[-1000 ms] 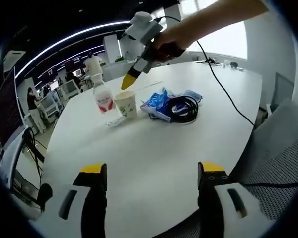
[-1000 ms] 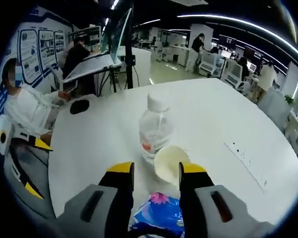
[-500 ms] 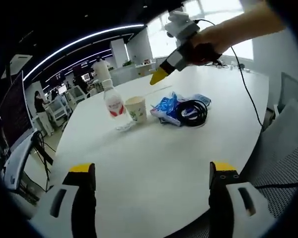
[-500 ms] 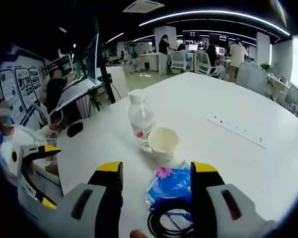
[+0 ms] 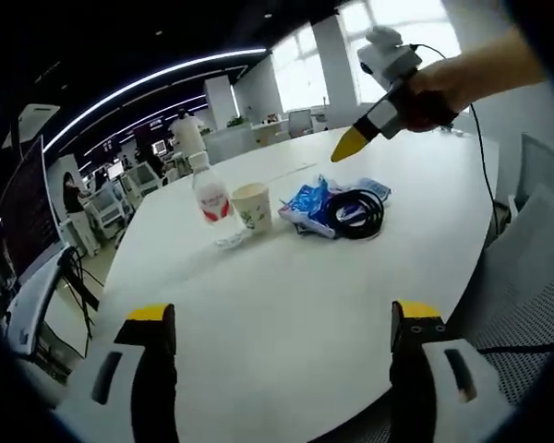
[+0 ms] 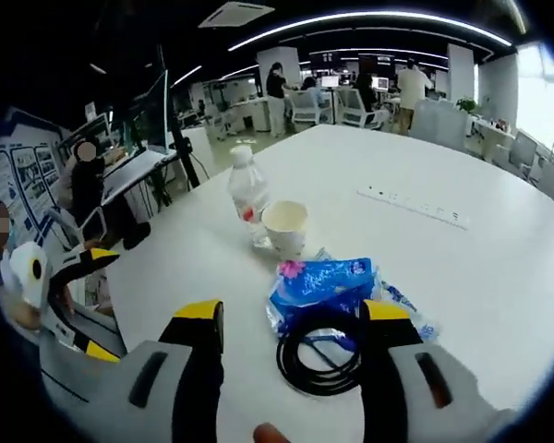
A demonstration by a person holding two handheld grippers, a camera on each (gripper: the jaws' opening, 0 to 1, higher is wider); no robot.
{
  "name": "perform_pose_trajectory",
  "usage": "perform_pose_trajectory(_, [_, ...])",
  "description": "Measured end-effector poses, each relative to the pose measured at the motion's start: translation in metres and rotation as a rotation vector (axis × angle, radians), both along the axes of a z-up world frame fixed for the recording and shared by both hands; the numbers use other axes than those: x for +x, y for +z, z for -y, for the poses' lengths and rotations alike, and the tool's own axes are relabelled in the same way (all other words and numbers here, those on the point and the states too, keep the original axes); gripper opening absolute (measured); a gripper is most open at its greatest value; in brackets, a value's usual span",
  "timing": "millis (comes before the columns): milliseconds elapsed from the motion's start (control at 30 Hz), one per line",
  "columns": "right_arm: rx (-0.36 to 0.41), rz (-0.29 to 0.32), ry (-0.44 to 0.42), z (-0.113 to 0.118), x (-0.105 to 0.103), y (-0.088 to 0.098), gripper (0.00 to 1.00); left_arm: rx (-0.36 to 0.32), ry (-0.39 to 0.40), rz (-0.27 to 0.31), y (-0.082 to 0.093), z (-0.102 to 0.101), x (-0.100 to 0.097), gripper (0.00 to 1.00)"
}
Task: Arrange the tabletop items into an orderly group along one side of the table until the central work area is clear of visible clutter.
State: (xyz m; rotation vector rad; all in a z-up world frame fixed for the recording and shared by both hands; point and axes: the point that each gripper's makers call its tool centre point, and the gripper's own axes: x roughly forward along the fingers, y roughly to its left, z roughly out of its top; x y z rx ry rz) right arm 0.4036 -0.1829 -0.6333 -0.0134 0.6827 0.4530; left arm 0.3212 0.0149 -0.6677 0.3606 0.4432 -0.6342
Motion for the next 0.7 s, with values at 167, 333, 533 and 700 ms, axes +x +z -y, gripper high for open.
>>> perform_pose_trajectory(167, [0.016, -0.006, -0.055, 0.01, -0.021, -0.001, 0.57, 0.002, 0.014, -0.005, -0.001, -0.003, 0.001, 1.0])
perform_pose_trajectory(333, [0.019, -0.004, -0.1, 0.019, -0.043, -0.002, 0.56, -0.006, -0.004, -0.015, -0.002, 0.001, -0.001, 1.0])
perform_pose_trajectory(533, [0.017, -0.018, -0.178, 0.042, -0.067, -0.006, 0.55, -0.051, -0.025, -0.033, 0.0, 0.007, -0.006, 1.0])
perform_pose_trajectory(700, [-0.01, -0.019, -0.191, 0.053, -0.083, -0.005, 0.53, -0.082, -0.043, -0.031, 0.003, 0.01, -0.008, 0.99])
